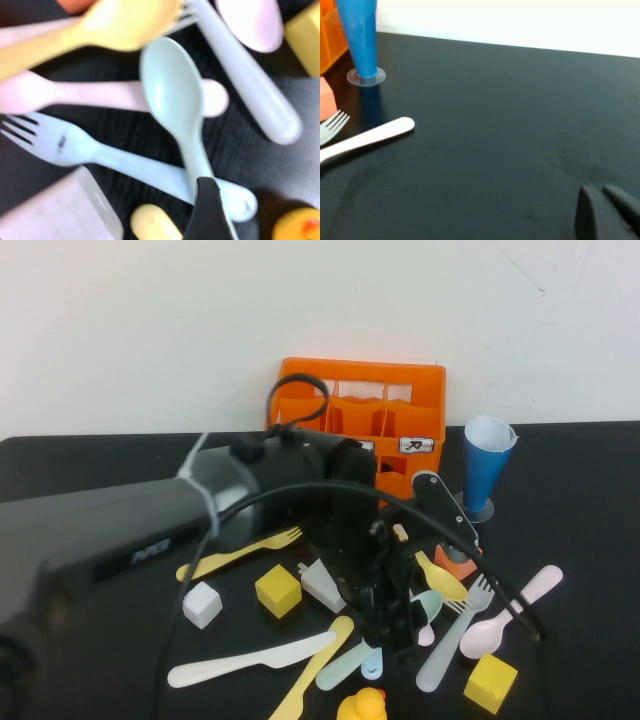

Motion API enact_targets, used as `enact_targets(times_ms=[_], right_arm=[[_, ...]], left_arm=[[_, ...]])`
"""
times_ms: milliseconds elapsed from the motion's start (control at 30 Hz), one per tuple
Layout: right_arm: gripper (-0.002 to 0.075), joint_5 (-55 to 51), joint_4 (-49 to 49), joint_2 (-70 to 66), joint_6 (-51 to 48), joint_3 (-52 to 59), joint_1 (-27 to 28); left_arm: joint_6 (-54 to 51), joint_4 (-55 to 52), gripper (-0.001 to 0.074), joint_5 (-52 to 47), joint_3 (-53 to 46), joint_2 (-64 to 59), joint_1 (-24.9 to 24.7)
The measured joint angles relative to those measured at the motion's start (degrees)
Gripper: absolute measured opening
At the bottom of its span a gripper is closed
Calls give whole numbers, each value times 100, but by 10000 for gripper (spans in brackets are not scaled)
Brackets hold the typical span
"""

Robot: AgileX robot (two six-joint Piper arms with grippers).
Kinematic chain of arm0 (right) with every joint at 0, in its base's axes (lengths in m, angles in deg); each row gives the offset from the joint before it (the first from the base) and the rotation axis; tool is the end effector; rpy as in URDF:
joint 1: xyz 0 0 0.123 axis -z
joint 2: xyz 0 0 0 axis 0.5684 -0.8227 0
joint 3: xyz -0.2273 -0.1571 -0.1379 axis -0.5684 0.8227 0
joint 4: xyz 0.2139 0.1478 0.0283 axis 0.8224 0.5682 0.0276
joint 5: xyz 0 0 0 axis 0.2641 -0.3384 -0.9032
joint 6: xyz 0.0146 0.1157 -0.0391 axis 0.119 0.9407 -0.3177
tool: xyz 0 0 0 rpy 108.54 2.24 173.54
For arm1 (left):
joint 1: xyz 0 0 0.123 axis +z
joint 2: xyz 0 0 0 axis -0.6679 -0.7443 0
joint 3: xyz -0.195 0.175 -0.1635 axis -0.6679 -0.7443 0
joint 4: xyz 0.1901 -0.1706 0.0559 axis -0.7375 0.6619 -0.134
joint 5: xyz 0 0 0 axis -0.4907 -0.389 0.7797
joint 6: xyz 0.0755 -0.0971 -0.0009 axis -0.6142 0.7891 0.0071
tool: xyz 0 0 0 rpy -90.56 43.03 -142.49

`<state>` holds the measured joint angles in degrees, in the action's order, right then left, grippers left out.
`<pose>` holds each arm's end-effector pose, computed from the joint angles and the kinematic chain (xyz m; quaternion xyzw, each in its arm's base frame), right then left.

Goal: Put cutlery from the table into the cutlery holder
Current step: Pick up the spoon

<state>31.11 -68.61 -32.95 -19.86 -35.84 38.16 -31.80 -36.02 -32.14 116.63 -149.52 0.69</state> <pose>0.0694 -0.0073 0.1654 -0.0255 0.7971 -0.0714 0.5991 0.3081 -0.3016 0.1922 0.5475 0.8117 -0.1205 0.1639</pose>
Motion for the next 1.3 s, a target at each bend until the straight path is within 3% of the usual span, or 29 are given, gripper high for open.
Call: enact_targets(times_ms=[233,800,867,1100,1300], right_arm=[[-3,0,0,0,0,0,0],[-3,0,0,0,0,0,0],[-3,0,0,0,0,0,0],[-3,0,0,0,0,0,0],[-3,0,0,0,0,0,0]], left_arm=[[638,-439,445,-569,676,-834,0],[709,-661,433,-280,1228,-1525,0],[718,-700,384,-280,1240,-1532,0],[732,-789,73,-292,1252,-1497,10],[770,-913,34,-302,1241,-1079,10]])
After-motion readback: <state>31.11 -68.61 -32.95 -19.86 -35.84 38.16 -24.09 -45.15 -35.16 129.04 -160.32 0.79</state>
